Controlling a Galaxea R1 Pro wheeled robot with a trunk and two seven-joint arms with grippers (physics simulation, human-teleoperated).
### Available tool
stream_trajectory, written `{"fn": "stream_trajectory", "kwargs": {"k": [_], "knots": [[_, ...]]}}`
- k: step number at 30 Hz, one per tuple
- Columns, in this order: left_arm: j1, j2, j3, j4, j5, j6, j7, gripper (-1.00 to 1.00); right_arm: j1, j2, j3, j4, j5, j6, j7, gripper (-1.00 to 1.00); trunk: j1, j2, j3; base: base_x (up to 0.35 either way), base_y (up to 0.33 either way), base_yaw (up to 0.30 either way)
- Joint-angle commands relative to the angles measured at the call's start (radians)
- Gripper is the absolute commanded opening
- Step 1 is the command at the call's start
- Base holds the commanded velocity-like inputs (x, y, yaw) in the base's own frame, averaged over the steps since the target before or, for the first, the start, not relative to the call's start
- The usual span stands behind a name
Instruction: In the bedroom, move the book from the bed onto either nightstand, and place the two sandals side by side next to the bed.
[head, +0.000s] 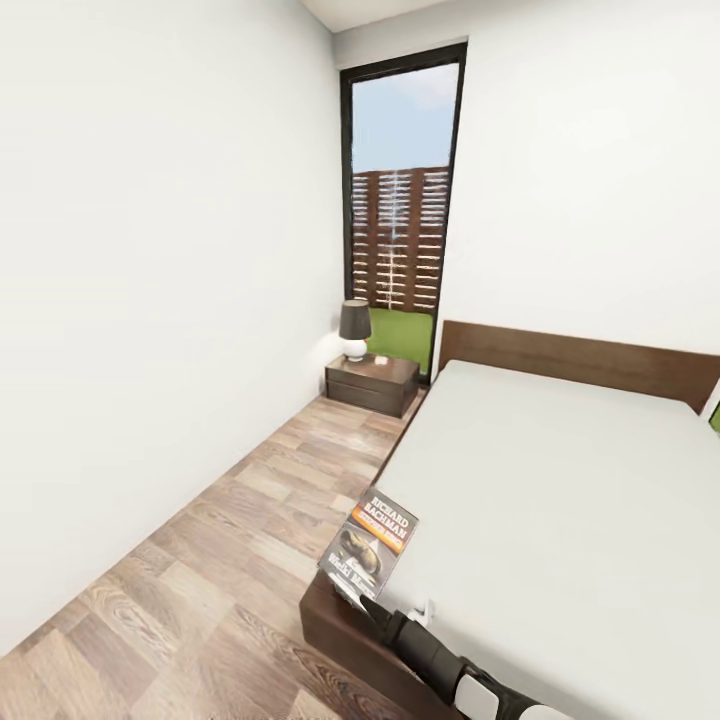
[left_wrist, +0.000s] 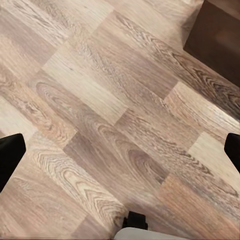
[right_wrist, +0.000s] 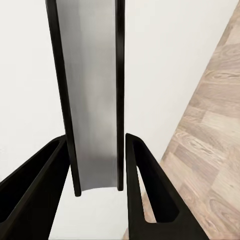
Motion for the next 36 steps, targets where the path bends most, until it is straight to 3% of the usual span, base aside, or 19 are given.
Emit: {"fn": "stream_trajectory", "kwargs": {"k": [1,26,36], "knots": [[-0.001,0.001,-0.009,-0.001,0.006,-0.002,0.006,1.0,-0.001,0.0,-0.007,-0.001,0.01,-0.011,0.0,-1.0,0.001,-0.002,-0.002,0.0,0.176,0.29],[-0.001,0.001,-0.009,-0.001,0.005,-0.002,0.006,1.0,-0.001,0.001,-0.006,-0.001,0.011,-0.011,0.0,-1.0,0.001,-0.002,-0.002,0.0,0.041,0.286],[-0.001,-0.01,-0.009,-0.001,0.005,-0.002,0.006,1.0,-0.001,0.002,-0.006,-0.001,0.011,-0.011,0.0,-1.0,0.001,-0.002,-0.002,0.0,0.0,0.284]]}}
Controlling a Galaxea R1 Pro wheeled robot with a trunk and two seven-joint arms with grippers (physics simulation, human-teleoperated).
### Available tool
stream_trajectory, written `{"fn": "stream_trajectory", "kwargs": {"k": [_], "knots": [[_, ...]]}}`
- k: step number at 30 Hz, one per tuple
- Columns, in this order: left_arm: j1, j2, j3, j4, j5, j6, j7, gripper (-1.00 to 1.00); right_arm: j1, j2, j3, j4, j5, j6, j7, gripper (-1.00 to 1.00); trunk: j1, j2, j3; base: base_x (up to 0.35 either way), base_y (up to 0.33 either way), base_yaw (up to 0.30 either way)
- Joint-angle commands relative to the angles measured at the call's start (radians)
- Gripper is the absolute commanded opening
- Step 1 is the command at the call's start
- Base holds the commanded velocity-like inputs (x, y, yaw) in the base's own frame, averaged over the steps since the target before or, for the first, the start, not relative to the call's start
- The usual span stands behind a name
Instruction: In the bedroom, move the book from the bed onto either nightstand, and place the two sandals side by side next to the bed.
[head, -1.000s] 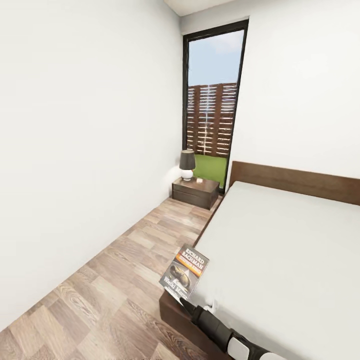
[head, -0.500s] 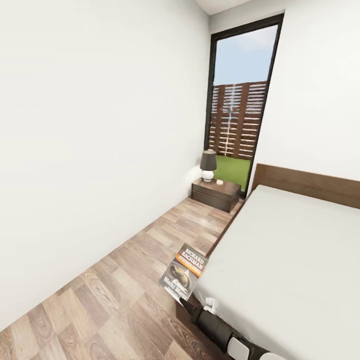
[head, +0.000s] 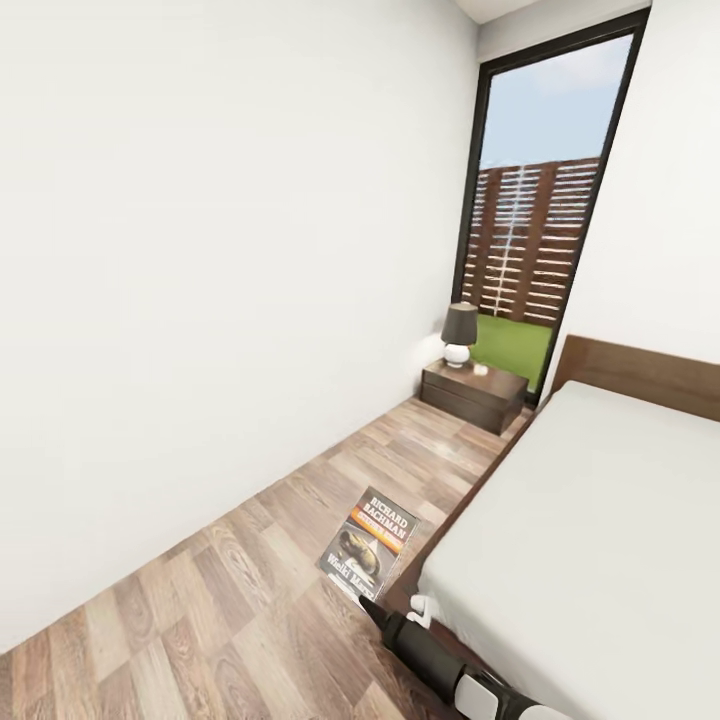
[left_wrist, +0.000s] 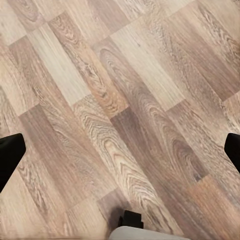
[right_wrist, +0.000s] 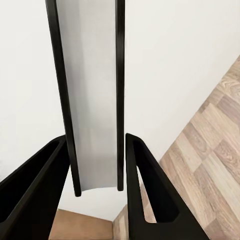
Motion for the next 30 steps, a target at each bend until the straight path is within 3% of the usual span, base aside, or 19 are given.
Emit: {"fn": "stream_trajectory", "kwargs": {"k": [1,18,30], "knots": [[-0.001,0.0,-0.008,0.0,0.006,-0.002,0.006,1.0,-0.001,0.0,-0.008,0.0,0.01,-0.011,0.0,-1.0,0.001,-0.002,-0.002,0.0,0.0,0.284],[-0.001,-0.002,-0.008,0.0,0.006,-0.002,0.006,1.0,-0.001,0.0,-0.008,0.0,0.01,-0.011,0.0,-1.0,0.001,-0.002,-0.002,0.0,0.0,0.275],[-0.001,-0.002,-0.008,0.0,0.006,-0.002,0.006,1.0,-0.001,-0.001,0.018,0.0,0.009,-0.011,0.001,-1.0,0.001,-0.002,-0.003,0.0,0.0,0.069]]}}
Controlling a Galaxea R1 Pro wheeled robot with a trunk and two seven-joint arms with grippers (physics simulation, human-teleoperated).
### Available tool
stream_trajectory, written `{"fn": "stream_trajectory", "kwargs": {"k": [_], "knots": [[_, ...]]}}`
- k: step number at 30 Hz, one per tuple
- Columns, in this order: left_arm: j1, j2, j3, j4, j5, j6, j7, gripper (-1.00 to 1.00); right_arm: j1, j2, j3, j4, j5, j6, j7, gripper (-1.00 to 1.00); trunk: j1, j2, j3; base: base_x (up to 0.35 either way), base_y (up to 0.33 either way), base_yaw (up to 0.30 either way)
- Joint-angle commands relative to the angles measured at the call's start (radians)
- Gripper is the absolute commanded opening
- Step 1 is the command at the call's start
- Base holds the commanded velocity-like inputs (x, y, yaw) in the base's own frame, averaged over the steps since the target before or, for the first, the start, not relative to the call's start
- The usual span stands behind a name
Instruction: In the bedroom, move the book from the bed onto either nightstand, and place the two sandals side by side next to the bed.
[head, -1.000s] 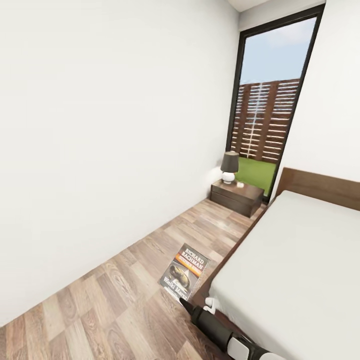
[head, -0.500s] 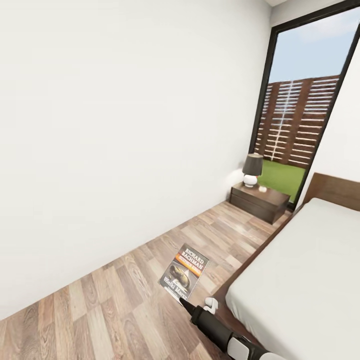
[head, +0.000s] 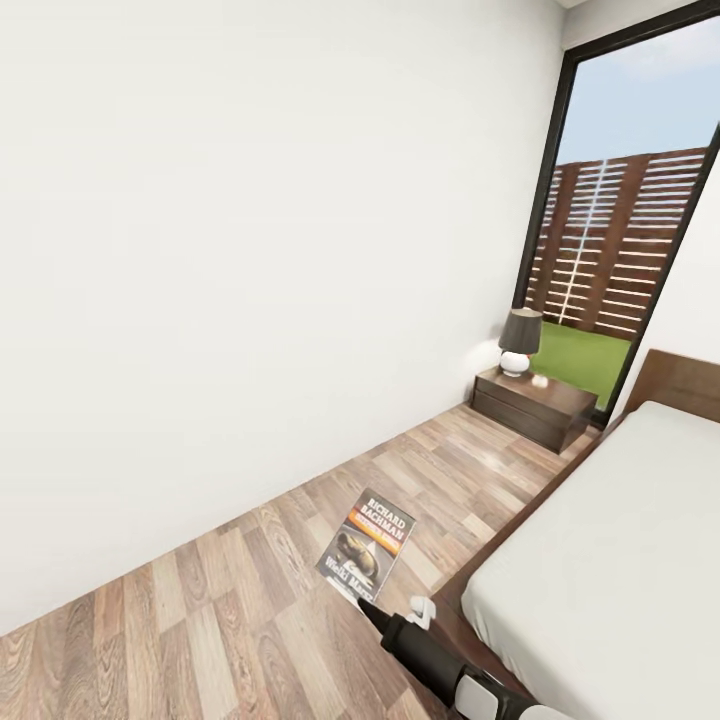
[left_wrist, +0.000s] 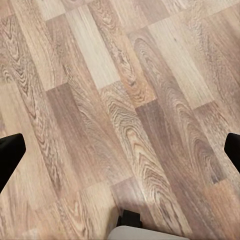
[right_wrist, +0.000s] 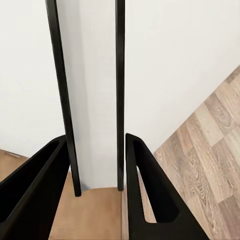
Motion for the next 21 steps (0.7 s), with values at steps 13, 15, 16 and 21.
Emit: {"fn": "stream_trajectory", "kwargs": {"k": [13,15,16,21], "knots": [[-0.001,0.001,-0.009,-0.001,0.006,-0.002,0.006,1.0,-0.001,0.0,0.001,-0.001,0.01,-0.01,0.0,-1.0,0.001,-0.002,-0.002,0.099,0.073,0.004],[-0.001,0.001,-0.009,-0.001,0.006,-0.002,0.006,1.0,0.0,0.0,0.002,-0.001,0.01,-0.01,0.0,-1.0,0.001,-0.002,-0.002,0.226,0.16,0.001],[-0.001,0.001,-0.009,-0.001,0.005,-0.002,0.006,1.0,0.0,0.0,0.002,-0.001,0.01,-0.01,0.0,-1.0,0.001,-0.002,-0.002,0.236,0.167,0.0],[-0.001,0.001,-0.009,-0.001,0.006,-0.002,0.006,1.0,-0.001,0.0,0.002,-0.001,0.01,-0.01,0.0,-1.0,0.001,-0.002,-0.002,0.247,0.174,0.0]]}}
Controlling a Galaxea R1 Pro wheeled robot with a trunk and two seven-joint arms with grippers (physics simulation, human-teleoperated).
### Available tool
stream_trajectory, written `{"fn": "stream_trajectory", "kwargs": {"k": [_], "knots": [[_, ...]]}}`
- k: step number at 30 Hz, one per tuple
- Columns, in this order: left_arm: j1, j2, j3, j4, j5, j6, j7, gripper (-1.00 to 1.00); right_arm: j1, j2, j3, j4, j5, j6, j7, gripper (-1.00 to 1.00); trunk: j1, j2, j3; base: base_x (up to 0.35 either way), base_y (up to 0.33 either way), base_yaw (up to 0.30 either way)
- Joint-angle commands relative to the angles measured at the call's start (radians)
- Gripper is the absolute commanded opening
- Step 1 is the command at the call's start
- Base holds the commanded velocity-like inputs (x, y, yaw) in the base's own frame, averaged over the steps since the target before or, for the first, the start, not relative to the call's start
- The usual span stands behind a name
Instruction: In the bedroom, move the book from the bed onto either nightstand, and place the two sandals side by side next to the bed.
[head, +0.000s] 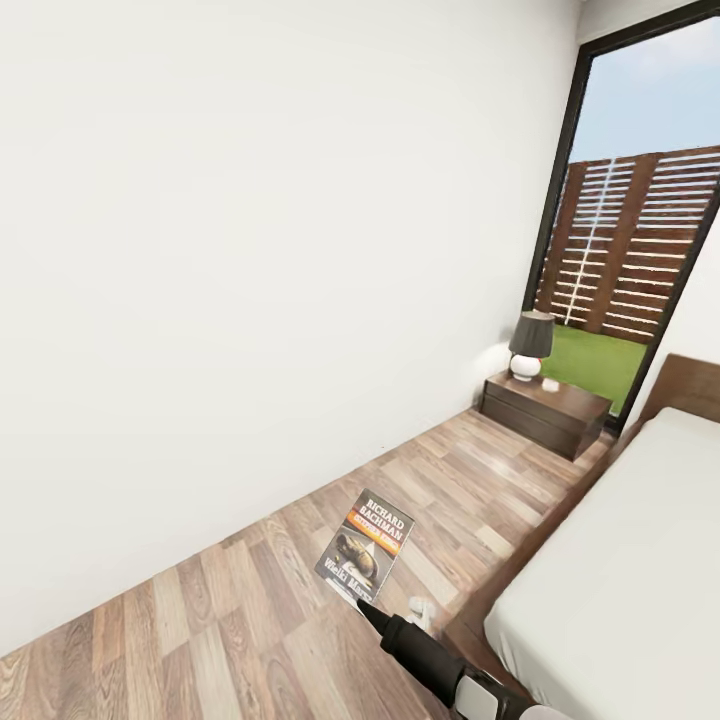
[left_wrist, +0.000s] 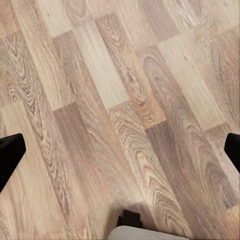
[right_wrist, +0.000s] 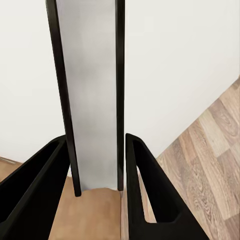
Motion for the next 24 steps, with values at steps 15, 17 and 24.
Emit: {"fn": "stream_trajectory", "kwargs": {"k": [15,17,24], "knots": [[-0.001,0.001,-0.009,-0.001,0.005,-0.003,0.006,1.0,-0.001,0.001,-0.007,-0.001,0.01,-0.01,0.0,-1.0,0.001,-0.002,-0.002,0.266,0.165,0.0],[-0.001,0.001,-0.009,-0.001,0.005,-0.003,0.006,1.0,-0.001,0.001,-0.007,-0.001,0.011,-0.01,0.0,-1.0,0.001,-0.002,-0.002,0.283,0.129,0.0],[-0.001,0.001,-0.009,-0.001,0.005,-0.003,0.006,1.0,-0.001,0.001,-0.007,-0.001,0.012,-0.01,0.0,-1.0,0.001,-0.002,-0.002,0.286,0.134,0.0]]}}
